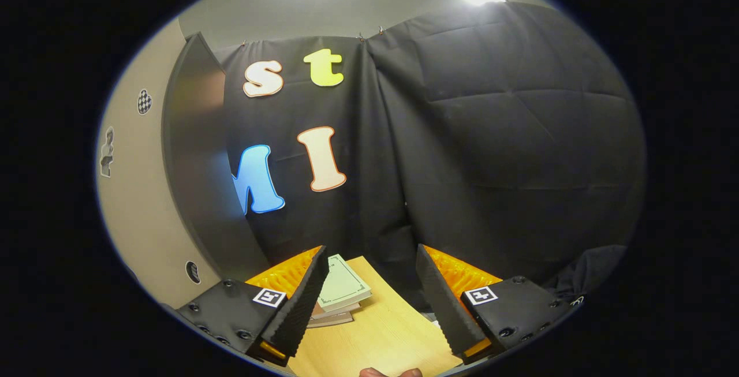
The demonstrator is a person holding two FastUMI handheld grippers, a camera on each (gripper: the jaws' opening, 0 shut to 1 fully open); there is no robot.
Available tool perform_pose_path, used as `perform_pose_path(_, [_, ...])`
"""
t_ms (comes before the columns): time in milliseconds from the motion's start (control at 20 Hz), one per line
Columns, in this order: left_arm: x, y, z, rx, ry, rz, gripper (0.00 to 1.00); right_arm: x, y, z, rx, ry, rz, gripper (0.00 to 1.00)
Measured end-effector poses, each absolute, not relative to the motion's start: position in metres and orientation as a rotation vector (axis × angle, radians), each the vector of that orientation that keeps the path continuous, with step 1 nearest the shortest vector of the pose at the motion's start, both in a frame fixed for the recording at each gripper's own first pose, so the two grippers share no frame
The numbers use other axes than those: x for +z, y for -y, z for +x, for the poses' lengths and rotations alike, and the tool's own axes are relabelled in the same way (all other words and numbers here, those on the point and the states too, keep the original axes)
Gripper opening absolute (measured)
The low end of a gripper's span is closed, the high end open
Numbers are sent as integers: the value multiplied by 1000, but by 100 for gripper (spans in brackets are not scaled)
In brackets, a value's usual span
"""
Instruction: Open the cabinet door with the right hand, grasp the bottle in the cabinet with the left hand and place it on the coaster, then close the cabinet door with the right hand.
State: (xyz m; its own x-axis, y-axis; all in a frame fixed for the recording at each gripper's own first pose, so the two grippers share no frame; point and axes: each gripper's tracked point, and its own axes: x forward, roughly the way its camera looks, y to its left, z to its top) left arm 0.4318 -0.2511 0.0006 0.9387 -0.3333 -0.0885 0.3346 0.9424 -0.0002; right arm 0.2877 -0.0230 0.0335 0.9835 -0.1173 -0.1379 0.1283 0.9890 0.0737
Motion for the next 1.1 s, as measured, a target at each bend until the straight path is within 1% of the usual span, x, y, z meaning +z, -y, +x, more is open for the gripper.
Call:
perform_pose_path(50, [0,251,429,-349,-94,11,72,34,21,287,-119,-130,77,96])
perform_pose_path(150, [4,250,420,-355,-93,9,74,35,19,286,-113,-123,65,96])
perform_pose_path(200, [9,248,416,-356,-84,16,72,37,17,285,-110,-120,64,96])
perform_pose_path(250, [15,246,410,-357,-69,26,74,36,15,284,-104,-120,68,89])
perform_pose_path(300, [20,245,403,-365,-56,32,75,36,11,283,-95,-120,76,89])
perform_pose_path(350, [24,245,398,-373,-49,36,72,37,8,281,-87,-116,82,89])
perform_pose_path(400, [29,243,392,-379,-41,39,72,39,5,280,-81,-111,86,97])
perform_pose_path(450, [33,240,385,-385,-33,47,72,39,3,279,-74,-106,88,97])
perform_pose_path(500, [38,237,376,-388,-23,58,72,40,0,278,-62,-103,89,89])
perform_pose_path(550, [43,233,367,-390,-13,70,72,40,-6,275,-37,-108,90,89])
perform_pose_path(600, [47,229,357,-391,-7,82,72,41,-12,272,-16,-111,88,90])
perform_pose_path(650, [50,223,345,-393,-1,89,72,46,-13,271,-4,-105,71,97])
perform_pose_path(800, [59,207,308,-399,11,83,72,58,-18,264,13,-77,-3,96])
perform_pose_path(850, [61,199,296,-396,16,82,72,60,-23,261,21,-71,-12,89])
perform_pose_path(900, [63,192,286,-392,18,83,72,62,-26,257,24,-65,-15,89])
perform_pose_path(950, [64,184,274,-384,20,86,72,63,-29,254,29,-61,-12,96])
perform_pose_path(1050, [63,166,254,-370,19,98,72,63,-39,246,51,-58,15,96])
perform_pose_path(1100, [62,156,245,-360,18,106,72,63,-43,241,62,-59,28,90])
